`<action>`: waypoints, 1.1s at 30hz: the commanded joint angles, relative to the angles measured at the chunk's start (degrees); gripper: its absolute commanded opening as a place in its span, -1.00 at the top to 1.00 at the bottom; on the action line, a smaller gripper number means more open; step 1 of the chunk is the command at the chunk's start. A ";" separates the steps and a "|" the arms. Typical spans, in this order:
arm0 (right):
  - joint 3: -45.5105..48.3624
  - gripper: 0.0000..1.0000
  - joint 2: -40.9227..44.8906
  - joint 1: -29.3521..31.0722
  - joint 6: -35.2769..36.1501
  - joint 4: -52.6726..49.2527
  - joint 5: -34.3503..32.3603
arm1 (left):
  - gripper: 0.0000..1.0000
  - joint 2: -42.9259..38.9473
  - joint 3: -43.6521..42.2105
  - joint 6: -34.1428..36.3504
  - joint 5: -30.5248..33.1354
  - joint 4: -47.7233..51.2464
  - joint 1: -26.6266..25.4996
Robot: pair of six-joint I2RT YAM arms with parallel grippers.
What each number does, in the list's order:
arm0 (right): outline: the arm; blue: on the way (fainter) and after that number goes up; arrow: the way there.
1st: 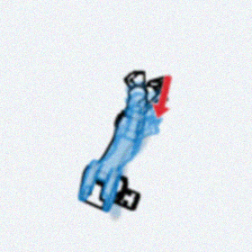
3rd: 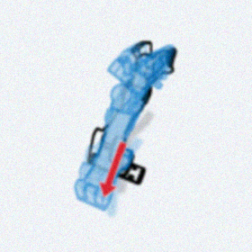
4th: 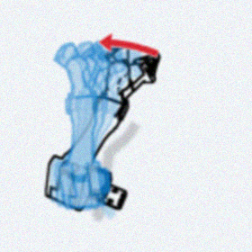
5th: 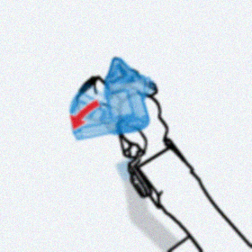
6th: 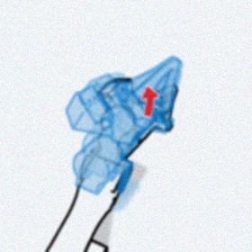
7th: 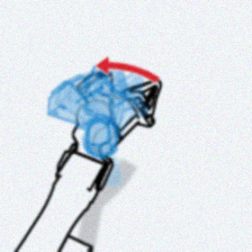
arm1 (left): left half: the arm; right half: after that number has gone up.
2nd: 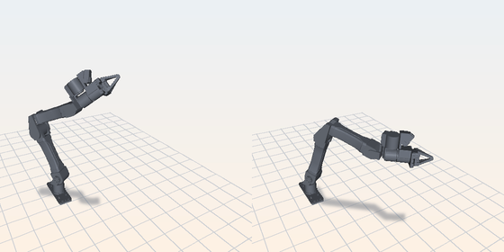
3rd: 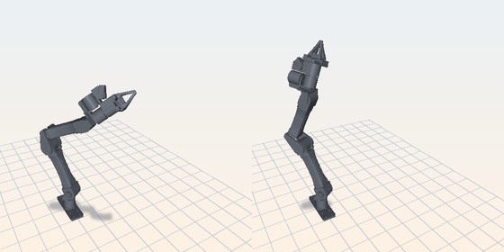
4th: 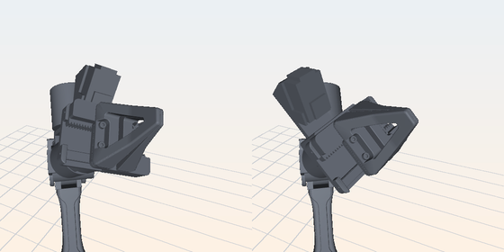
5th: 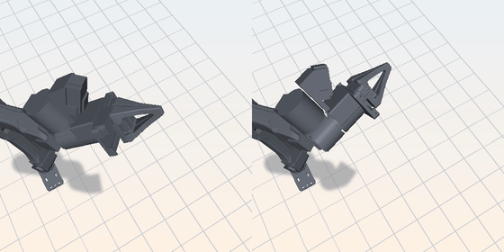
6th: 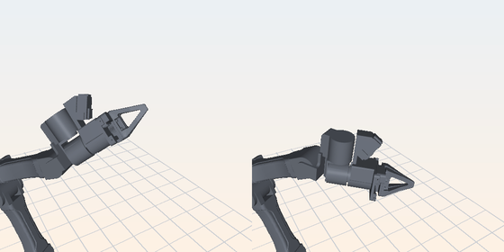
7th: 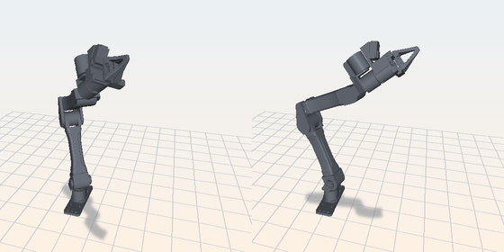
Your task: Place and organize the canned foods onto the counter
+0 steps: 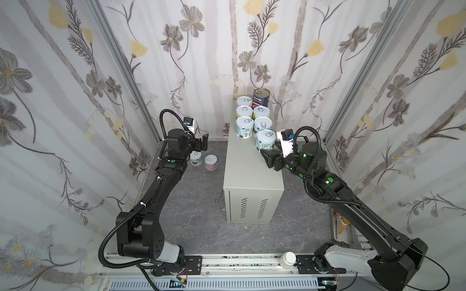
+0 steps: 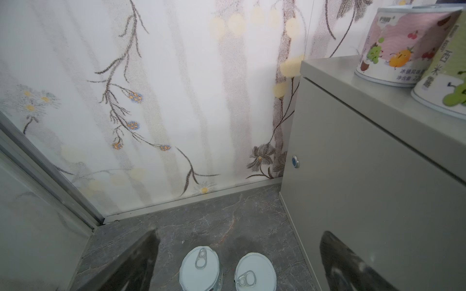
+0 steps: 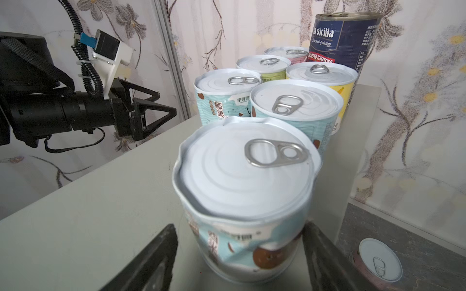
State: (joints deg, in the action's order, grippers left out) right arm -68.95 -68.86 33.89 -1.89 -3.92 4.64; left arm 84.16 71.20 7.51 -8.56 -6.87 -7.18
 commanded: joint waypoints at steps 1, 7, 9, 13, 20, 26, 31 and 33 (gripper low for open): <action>-0.57 -0.53 -0.31 0.06 0.66 2.78 0.98 | -1.00 0.23 0.78 0.58 0.25 -0.42 0.06; -1.27 -0.48 -0.74 0.02 1.27 2.26 1.05 | -1.00 0.13 0.66 0.69 0.21 -0.51 0.06; -1.45 -0.47 -0.97 -0.03 1.25 2.13 1.07 | -1.00 -0.03 0.61 0.75 0.21 -0.51 0.02; -1.62 -0.47 -1.34 0.02 1.30 1.99 1.16 | -1.00 -0.05 0.26 0.77 0.21 -0.55 0.06; -2.16 -0.47 -1.29 -0.05 1.62 1.23 0.82 | -1.00 0.10 0.26 0.79 -0.32 -0.42 0.06; -2.68 -0.66 0.23 -0.03 1.80 0.58 0.28 | -1.00 0.76 0.66 -0.03 -0.29 1.86 0.02; -3.12 -0.80 1.90 -0.21 1.95 -0.47 0.02 | -1.00 1.44 -0.11 -3.44 7.94 3.77 0.05; -3.12 -0.84 2.51 -0.39 1.91 -0.65 -0.15 | -1.00 2.91 0.96 -4.50 10.22 6.23 0.01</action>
State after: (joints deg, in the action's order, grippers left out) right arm -71.64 -67.11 33.67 -0.80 -4.86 4.69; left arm 85.82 71.26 5.43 -3.44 -3.73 -7.18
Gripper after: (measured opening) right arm 0.912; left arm 0.998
